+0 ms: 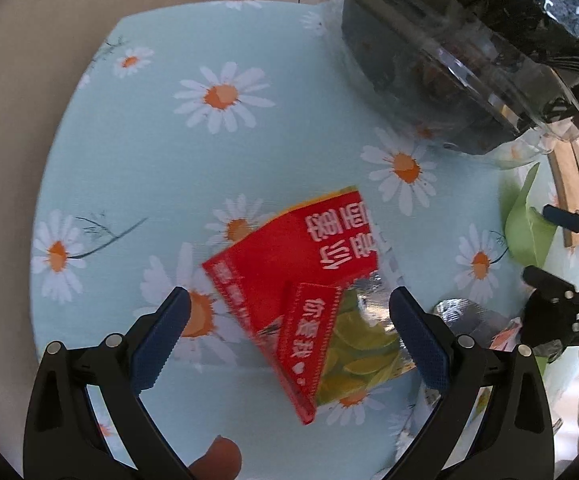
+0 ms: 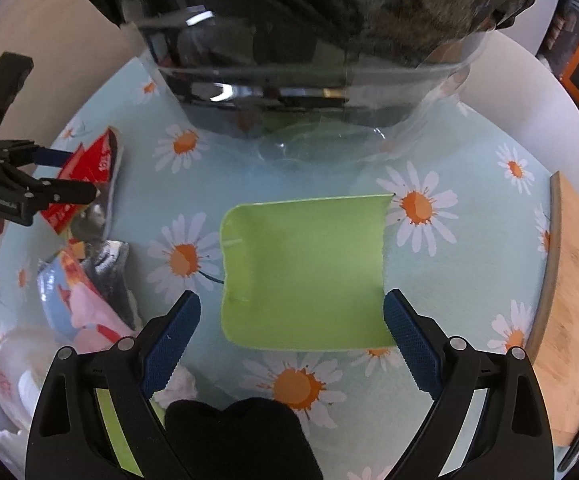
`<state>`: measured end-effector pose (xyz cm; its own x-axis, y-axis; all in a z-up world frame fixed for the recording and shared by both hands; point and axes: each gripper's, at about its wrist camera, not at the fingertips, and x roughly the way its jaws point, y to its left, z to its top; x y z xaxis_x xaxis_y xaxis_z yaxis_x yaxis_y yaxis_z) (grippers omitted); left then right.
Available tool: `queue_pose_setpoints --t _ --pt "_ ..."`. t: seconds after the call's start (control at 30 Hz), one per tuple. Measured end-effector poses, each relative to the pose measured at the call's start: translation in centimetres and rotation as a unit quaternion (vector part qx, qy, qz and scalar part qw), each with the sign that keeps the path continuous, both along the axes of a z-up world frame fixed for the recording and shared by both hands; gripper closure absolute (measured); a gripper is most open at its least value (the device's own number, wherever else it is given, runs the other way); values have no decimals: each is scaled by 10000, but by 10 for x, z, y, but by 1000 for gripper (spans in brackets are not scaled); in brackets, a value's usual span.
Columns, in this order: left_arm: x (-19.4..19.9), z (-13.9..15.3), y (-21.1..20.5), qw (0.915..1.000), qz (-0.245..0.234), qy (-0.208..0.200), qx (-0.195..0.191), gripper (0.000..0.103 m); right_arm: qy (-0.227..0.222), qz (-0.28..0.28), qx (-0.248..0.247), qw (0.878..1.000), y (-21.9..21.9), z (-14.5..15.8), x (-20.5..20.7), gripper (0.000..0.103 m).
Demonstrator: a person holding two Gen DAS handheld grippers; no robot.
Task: Collect trash
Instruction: 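Grasp the red snack wrapper with the left tool while the right tool grasps the green tray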
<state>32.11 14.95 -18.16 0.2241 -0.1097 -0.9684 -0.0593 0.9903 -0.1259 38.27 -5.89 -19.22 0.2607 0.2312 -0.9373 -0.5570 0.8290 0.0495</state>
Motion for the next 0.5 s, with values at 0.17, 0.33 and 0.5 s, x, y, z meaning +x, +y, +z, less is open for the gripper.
queue_pose_setpoints --t 0.17,0.33,0.5 --pt "10 -6 -7 9999 -53 16 157 6 90 -49 -120 9999 -1 -12 6 14" --pt "21 -11 -27 9975 -249 10 663 4 -70 -34 -339 9994 1 -18 7 13" --pt "22 -10 -31 9974 -240 -78 669 4 -111 -123 -371 9992 -2 -25 7 7"
